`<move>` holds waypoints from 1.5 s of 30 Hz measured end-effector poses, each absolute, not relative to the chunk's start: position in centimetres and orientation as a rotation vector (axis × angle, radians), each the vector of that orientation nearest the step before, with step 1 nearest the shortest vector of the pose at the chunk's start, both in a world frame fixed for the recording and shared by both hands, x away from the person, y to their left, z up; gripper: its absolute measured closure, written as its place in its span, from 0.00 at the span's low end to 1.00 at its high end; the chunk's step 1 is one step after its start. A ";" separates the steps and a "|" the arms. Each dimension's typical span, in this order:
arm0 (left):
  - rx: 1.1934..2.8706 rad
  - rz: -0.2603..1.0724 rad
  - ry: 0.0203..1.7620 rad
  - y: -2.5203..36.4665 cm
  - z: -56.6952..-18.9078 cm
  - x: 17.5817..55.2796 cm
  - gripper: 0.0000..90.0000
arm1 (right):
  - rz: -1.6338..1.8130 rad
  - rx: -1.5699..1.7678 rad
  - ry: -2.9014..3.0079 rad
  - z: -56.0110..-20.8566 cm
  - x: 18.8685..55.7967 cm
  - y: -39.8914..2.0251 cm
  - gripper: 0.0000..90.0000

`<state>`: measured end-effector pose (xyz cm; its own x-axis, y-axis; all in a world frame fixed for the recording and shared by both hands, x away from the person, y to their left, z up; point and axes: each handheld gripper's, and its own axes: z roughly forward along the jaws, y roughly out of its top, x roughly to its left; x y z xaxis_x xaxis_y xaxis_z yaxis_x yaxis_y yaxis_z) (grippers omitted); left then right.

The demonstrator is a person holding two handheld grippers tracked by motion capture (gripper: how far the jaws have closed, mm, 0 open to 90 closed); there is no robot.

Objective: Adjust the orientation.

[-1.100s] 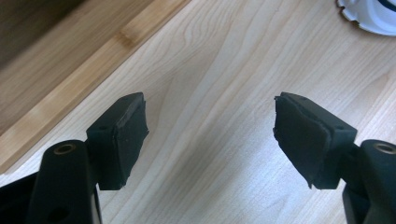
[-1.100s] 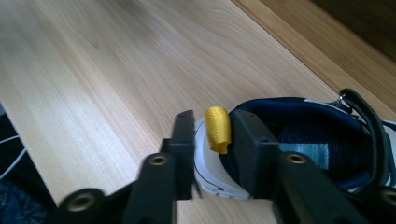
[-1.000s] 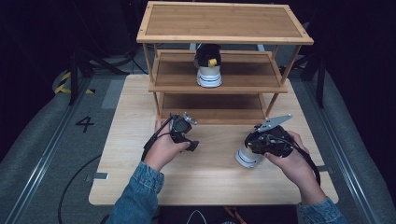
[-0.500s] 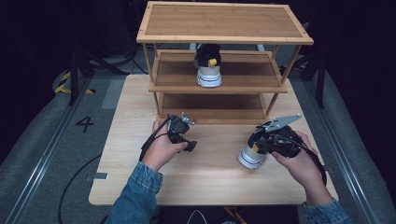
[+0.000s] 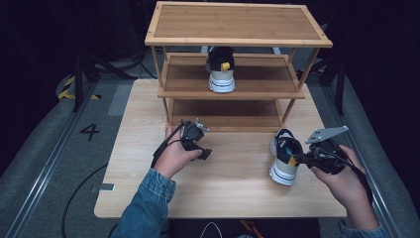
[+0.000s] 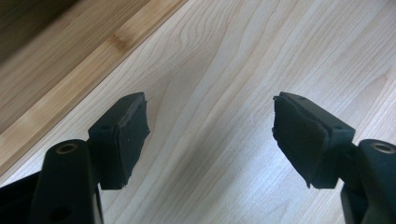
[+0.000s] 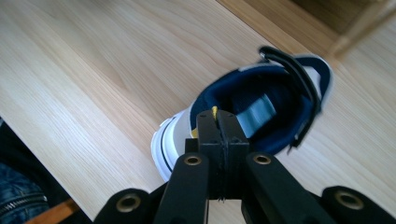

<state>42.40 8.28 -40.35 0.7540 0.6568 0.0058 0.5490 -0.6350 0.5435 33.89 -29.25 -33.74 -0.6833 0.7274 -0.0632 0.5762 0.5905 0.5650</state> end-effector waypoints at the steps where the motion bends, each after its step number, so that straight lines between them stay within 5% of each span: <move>1: 2.424 0.275 0.910 8.1 -40.4 42.5 0.30 | 0.737 1.080 2.528 -33.7 33.7 -29.6 1.00; 14: 2.418 0.268 0.917 8.3 -40.4 42.7 0.30 | 0.537 1.237 2.571 -34.7 33.3 -31.9 0.98; 23: 2.421 0.268 0.925 8.4 -40.5 42.7 0.30 | 0.707 1.172 2.569 -34.7 34.0 -31.4 0.71; 35: 2.411 0.282 0.945 9.5 -40.7 42.3 0.29 | 0.504 1.213 2.695 -38.8 36.6 -29.2 0.60; 39: 2.416 0.281 0.965 10.0 -40.6 42.2 0.29 | 0.478 1.222 2.714 -39.6 37.1 -28.9 0.60; 45: 2.400 0.284 1.000 10.7 -40.7 42.1 0.29 | 0.432 1.214 2.762 -40.3 37.4 -28.4 0.77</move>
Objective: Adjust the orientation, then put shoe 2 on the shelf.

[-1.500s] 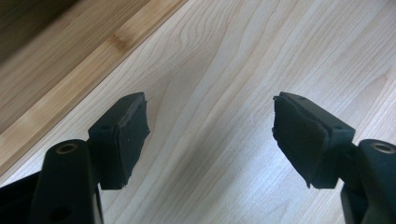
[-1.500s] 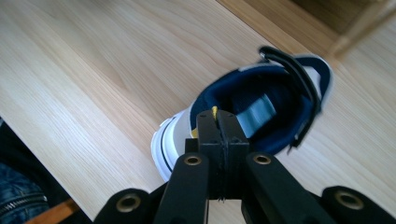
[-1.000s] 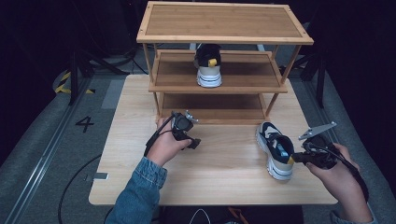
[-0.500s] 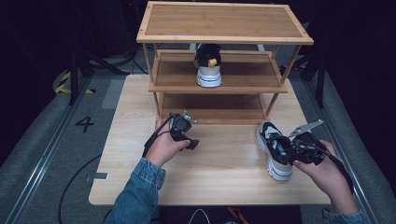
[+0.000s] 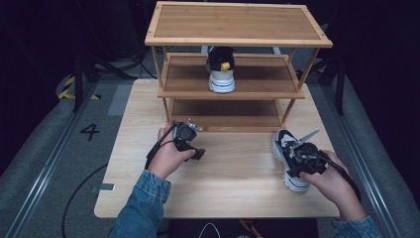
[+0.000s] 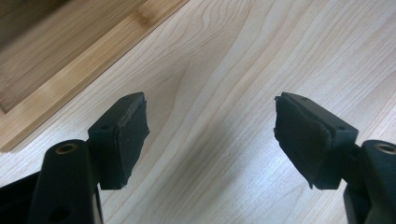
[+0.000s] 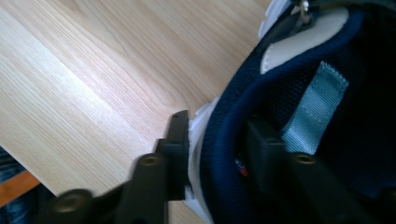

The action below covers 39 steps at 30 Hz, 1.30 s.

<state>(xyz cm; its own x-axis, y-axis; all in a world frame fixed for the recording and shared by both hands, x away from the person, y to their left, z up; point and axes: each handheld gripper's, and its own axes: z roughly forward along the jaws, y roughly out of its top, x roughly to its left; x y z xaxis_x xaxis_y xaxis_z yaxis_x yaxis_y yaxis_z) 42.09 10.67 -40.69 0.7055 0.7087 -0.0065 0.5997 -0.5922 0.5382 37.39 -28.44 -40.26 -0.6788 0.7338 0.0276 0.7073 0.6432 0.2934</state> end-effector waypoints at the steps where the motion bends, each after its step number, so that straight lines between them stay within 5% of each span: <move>1: 2.398 0.279 0.998 10.8 -40.7 42.1 0.29 | 0.425 1.220 2.772 -40.2 37.4 -28.3 0.80; 17: 2.362 0.298 1.049 12.7 -40.1 42.0 0.30 | 0.519 1.191 2.823 -38.8 37.0 -27.8 0.85; 39: 2.342 0.287 1.085 14.8 -39.9 41.9 0.28 | 0.616 0.950 2.867 -30.8 35.5 -26.0 0.85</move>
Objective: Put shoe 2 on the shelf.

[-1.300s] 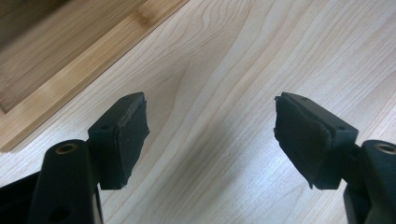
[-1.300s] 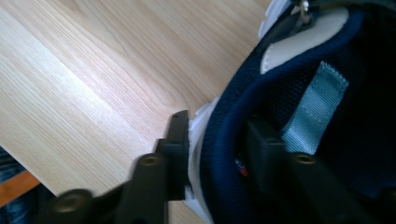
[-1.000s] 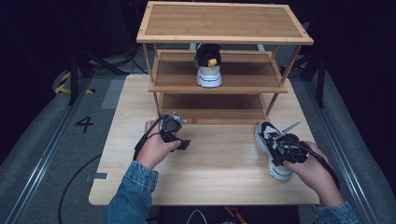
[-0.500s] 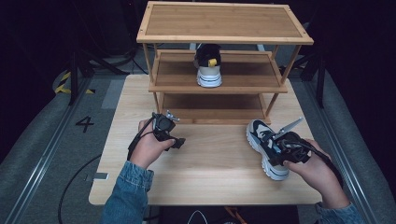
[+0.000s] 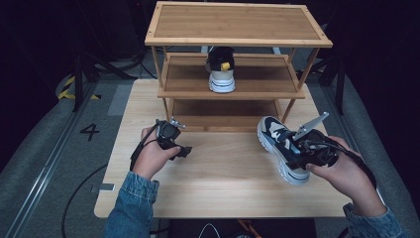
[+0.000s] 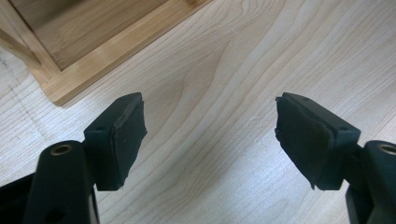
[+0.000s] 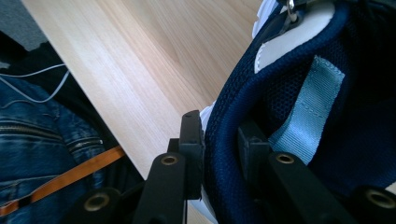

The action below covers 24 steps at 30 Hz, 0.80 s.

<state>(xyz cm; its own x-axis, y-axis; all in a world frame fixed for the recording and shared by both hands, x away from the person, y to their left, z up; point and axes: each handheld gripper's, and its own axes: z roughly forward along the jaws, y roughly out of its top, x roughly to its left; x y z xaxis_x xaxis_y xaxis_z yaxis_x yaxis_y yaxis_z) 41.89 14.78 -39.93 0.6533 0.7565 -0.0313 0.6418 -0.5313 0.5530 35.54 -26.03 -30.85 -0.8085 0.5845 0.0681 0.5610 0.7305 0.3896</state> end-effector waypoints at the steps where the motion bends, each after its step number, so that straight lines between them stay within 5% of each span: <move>1: 2.337 0.284 1.093 14.8 -39.9 41.8 0.27 | 0.619 0.942 2.869 -30.5 35.5 -26.0 0.85; 24: 2.328 0.306 1.127 16.5 -39.8 41.1 0.27 | 0.739 0.780 2.867 -22.6 36.9 -23.9 0.85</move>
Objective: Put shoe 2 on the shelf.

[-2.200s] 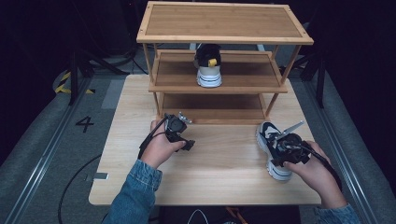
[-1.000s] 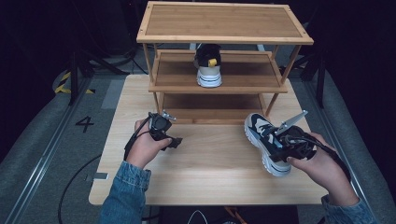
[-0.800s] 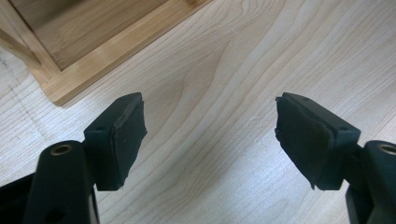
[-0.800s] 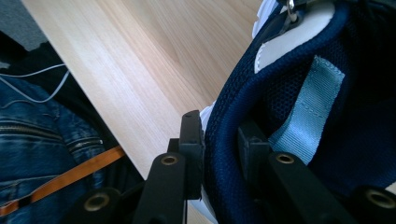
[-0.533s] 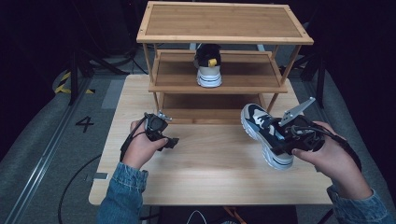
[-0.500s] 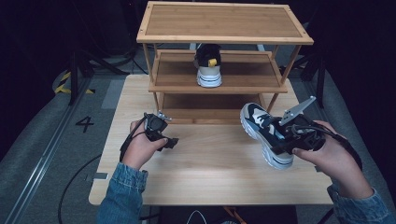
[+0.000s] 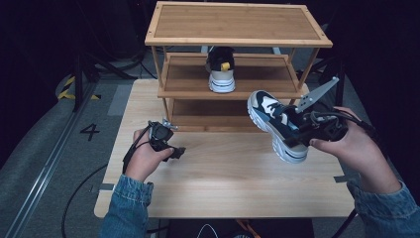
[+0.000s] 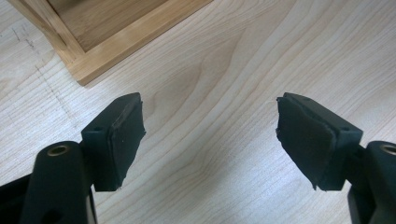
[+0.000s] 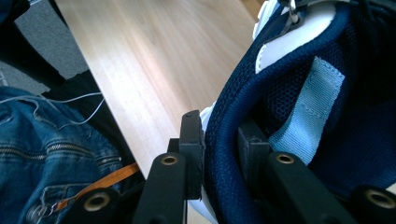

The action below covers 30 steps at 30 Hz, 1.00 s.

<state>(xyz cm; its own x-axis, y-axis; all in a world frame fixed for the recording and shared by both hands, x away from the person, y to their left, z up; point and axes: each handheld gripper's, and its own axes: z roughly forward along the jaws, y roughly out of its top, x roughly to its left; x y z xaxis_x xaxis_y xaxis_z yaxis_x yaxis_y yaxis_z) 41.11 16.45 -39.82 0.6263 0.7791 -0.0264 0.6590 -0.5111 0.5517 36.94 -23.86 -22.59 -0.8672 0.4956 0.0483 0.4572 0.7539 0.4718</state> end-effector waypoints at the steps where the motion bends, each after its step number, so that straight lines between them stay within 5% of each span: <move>1: 2.329 0.309 1.122 16.5 -39.8 41.1 0.26 | 0.737 0.782 2.865 -22.3 37.2 -23.6 0.85; 30: 2.299 0.319 1.199 18.8 -40.2 39.7 0.26 | 0.661 0.910 2.753 -19.9 47.5 -20.1 0.84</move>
<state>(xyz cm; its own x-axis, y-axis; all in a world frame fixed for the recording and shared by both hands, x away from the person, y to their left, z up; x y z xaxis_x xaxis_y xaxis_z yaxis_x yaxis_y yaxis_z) 39.75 18.83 -40.17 0.5797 0.8142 -0.0316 0.6910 -0.4707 0.5486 47.52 -20.14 -19.90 -0.8001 0.5996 -0.0197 0.5252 0.7160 0.4600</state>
